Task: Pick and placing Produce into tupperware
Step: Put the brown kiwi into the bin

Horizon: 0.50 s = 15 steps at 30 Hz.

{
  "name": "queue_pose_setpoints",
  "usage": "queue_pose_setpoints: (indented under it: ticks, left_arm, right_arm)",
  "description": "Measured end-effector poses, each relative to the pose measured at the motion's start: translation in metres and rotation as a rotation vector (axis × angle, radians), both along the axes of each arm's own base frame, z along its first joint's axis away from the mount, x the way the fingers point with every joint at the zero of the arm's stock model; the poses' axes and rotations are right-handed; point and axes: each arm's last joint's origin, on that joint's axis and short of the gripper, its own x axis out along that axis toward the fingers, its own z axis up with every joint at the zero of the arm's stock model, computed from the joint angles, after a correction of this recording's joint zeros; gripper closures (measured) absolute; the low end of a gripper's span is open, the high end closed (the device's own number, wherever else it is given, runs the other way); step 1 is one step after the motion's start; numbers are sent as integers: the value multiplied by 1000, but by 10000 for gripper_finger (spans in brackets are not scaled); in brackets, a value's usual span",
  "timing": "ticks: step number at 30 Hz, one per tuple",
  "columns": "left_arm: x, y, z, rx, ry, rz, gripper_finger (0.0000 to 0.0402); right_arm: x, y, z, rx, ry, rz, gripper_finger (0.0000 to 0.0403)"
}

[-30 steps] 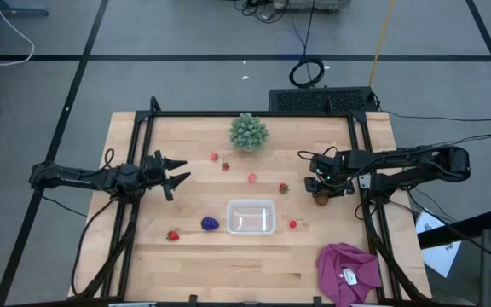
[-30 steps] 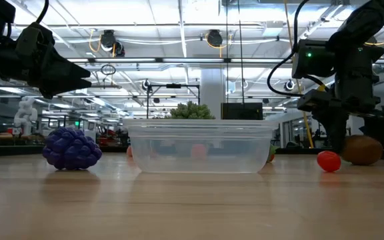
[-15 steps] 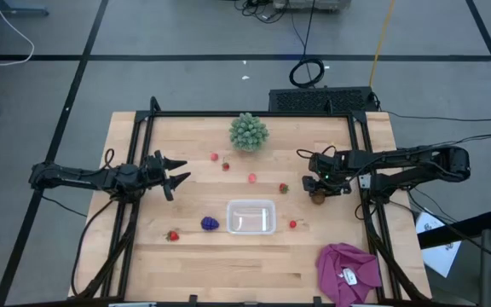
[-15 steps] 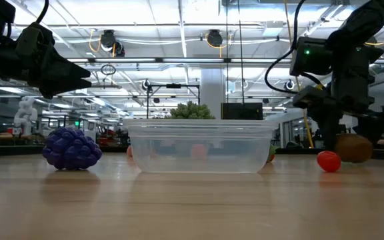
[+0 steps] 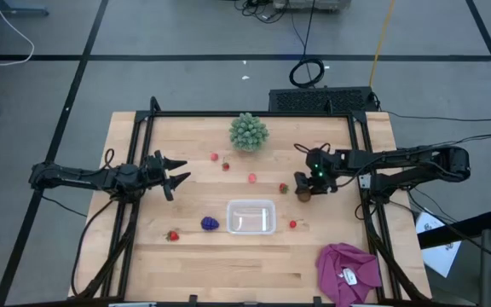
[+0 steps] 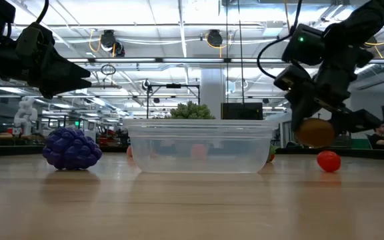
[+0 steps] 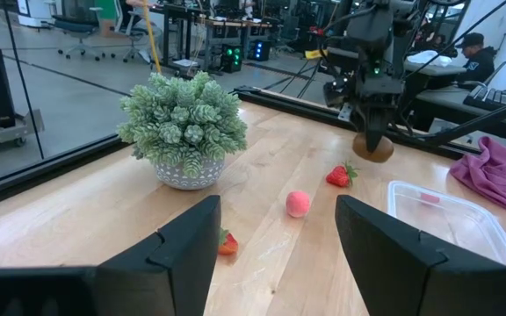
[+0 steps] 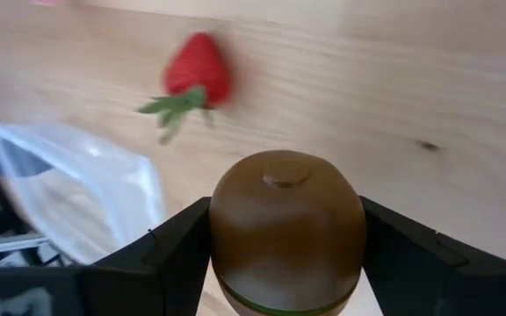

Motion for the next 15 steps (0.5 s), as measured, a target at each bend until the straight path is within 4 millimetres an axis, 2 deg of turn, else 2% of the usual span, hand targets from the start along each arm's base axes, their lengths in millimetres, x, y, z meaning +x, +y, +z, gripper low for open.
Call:
queue_pose_setpoints:
  ticks: [6, 15]
  left_arm:
    - [0, 0, 0, 0, 0, 0, 172]
    - [0, 0, 0, 0, -1, 2, 172]
  right_arm:
    - [14, -3, 10, -74, -188, 36, 154]
    - [37, -2, 40, -280, -599, 150, 152]
